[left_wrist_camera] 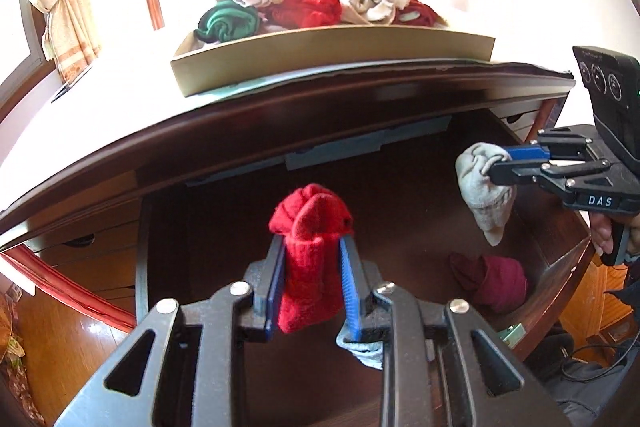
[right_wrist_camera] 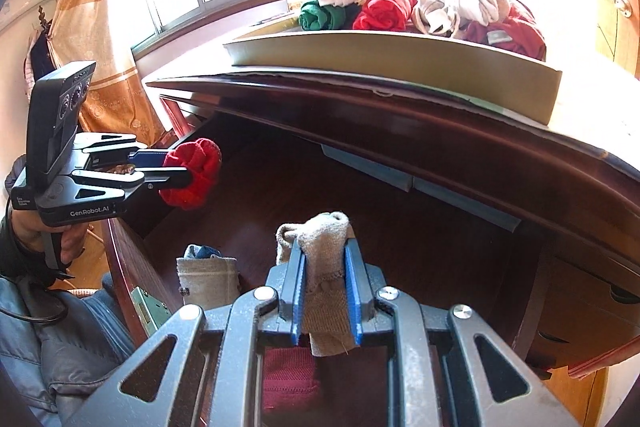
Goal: Take underwear out of drawer
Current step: 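Lift the beige sock with the right tool while the left tool lifts the red sock toward the tray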
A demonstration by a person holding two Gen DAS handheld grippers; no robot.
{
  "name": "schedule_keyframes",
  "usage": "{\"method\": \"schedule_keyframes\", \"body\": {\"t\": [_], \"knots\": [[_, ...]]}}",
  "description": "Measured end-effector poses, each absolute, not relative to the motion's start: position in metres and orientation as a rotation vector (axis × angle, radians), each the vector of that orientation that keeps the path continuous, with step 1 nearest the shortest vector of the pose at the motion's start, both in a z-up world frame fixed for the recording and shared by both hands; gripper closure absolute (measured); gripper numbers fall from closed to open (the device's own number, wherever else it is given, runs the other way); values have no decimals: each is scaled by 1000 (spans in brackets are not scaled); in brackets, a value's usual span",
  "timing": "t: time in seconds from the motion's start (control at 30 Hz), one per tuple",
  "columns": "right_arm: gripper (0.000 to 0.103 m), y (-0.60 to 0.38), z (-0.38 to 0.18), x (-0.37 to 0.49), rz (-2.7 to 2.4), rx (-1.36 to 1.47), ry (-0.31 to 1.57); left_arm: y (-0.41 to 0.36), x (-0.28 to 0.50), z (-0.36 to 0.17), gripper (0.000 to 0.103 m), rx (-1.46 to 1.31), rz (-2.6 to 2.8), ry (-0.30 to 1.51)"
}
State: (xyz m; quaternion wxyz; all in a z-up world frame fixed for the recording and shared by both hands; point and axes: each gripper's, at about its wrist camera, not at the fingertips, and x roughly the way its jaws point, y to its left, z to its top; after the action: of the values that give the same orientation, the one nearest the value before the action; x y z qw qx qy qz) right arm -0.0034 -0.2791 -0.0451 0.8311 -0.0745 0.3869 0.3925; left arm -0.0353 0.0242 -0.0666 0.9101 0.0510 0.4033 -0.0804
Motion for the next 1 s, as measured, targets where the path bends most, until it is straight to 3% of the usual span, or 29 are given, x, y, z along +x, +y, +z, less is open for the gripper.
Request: {"method": "schedule_keyframes", "body": {"t": [1.0], "knots": [[83,-291,-6,-39,822,-122,504,31,-49,-25,79,62,-124,584]]}}
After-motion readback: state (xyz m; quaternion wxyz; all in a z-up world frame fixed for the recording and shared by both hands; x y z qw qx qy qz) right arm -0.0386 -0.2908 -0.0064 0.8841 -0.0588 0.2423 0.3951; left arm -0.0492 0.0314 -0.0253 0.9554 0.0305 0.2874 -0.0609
